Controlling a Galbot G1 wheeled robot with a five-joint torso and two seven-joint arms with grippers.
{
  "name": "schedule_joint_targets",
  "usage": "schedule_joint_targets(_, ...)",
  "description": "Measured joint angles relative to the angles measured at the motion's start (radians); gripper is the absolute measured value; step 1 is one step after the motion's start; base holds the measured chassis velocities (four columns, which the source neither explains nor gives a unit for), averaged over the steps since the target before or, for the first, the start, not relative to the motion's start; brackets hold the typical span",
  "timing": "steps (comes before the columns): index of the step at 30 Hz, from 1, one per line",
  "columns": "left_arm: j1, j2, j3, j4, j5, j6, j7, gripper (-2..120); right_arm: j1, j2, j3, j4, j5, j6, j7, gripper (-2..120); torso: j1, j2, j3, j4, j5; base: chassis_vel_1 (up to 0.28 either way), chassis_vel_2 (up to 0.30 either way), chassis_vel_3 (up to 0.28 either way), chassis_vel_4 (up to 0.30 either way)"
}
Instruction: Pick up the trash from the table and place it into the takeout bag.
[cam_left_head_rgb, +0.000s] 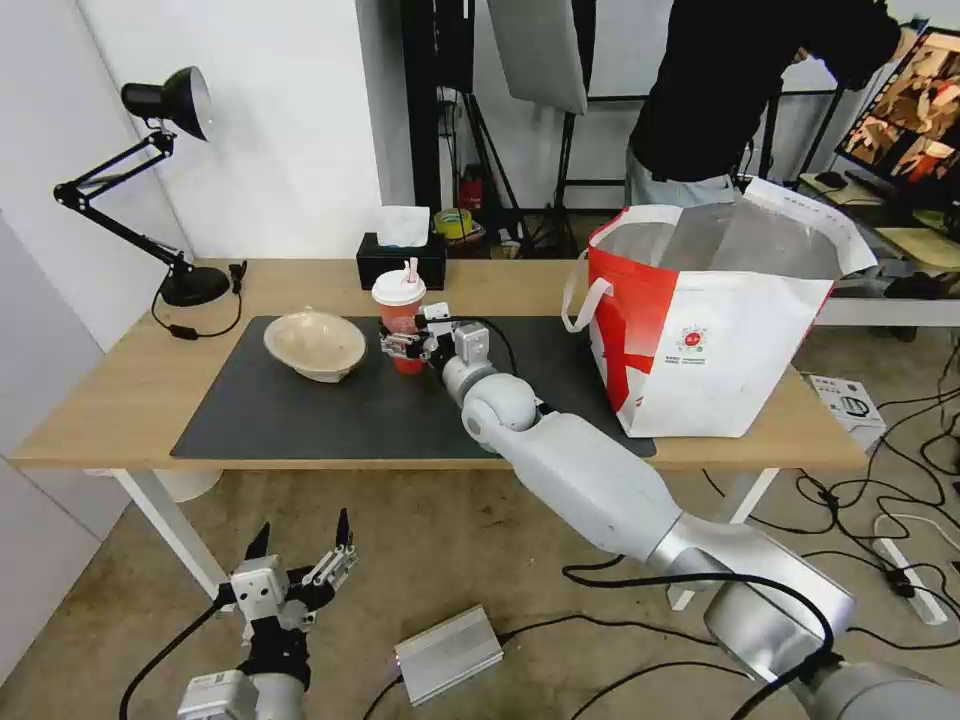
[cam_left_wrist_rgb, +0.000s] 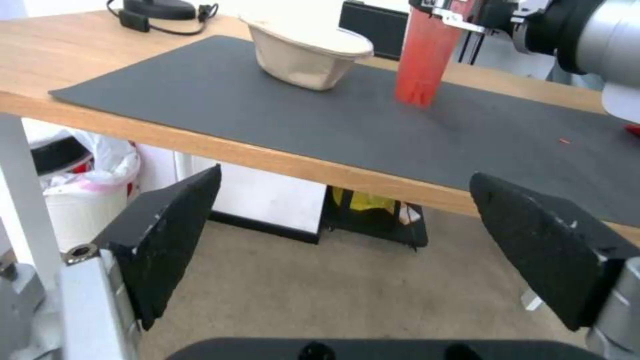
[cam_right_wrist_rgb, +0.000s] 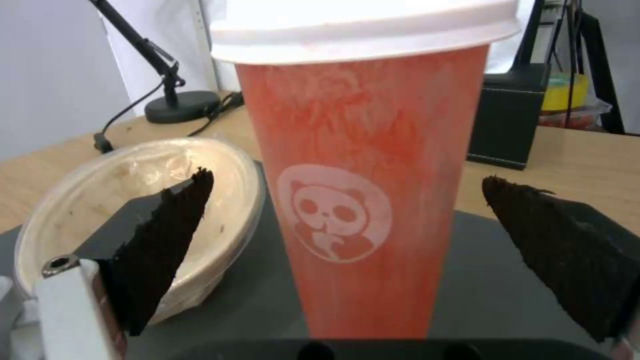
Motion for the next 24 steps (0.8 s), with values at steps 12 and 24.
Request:
schedule_joint_targets(12,0.001,0.000,0.006,-0.003,0.003,0.000,0.000,100,0.020,0.016,0.002,-0.045,-0.002,0.012,-0.023,100,0.000,0.000,0.000,0.0000,0.0000,0.000,0.000,0.000,0.000)
schedule_joint_targets(24,-0.004,0.000,0.011,0.007,0.003,-0.001,0.001,100,0.037,0.063,0.018,-0.124,-0.016,0.026,-0.044,100,0.000,0.000,0.000,0.0000,0.0000,0.000,0.000,0.000,0.000)
